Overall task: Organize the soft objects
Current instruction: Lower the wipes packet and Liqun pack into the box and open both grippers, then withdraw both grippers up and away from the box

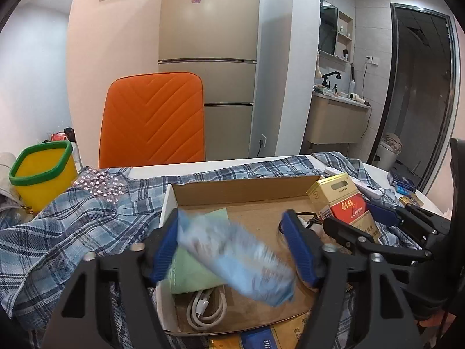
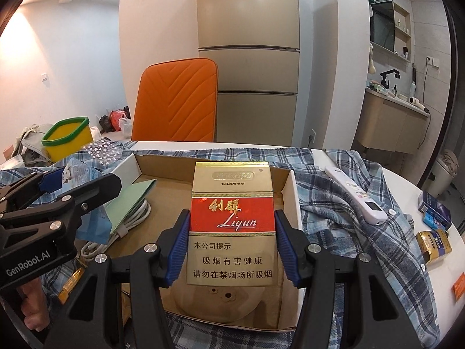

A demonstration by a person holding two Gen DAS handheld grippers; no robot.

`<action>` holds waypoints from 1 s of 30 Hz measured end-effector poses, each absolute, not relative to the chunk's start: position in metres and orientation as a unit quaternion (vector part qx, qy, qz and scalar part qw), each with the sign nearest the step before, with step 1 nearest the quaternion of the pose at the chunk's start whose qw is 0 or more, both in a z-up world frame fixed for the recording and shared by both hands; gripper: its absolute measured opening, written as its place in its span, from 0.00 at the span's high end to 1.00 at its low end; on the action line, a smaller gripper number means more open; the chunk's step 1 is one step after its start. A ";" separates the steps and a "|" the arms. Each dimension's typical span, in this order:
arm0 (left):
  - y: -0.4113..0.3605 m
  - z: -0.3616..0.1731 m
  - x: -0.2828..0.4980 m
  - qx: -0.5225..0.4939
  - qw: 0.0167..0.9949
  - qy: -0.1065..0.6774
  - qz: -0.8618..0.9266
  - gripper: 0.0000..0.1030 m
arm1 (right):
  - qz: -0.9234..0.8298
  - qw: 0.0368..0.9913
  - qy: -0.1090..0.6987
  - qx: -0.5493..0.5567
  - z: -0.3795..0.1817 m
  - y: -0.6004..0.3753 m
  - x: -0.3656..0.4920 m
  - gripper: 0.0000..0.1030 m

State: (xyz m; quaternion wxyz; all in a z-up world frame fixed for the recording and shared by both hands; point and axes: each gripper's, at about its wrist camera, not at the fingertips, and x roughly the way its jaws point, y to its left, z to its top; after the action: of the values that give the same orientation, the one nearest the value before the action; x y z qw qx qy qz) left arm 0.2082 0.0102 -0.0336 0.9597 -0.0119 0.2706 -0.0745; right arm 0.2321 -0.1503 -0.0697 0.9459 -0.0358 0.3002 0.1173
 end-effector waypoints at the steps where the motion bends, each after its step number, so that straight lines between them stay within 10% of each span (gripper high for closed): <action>1: 0.010 -0.033 0.208 -0.011 0.960 0.269 -0.073 0.14 | 0.117 0.946 0.300 -0.035 -0.070 -0.151 0.232 0.44; 30: 0.011 0.031 0.153 -0.030 0.987 0.138 -0.071 0.05 | 0.097 0.968 0.227 -0.036 -0.040 -0.157 0.207 0.32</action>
State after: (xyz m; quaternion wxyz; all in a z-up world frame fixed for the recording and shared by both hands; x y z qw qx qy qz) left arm 0.1530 0.0111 0.0307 0.9874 -0.0304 0.1380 -0.0708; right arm 0.2075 -0.1570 -0.0399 0.9682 -0.0364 0.2275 0.0972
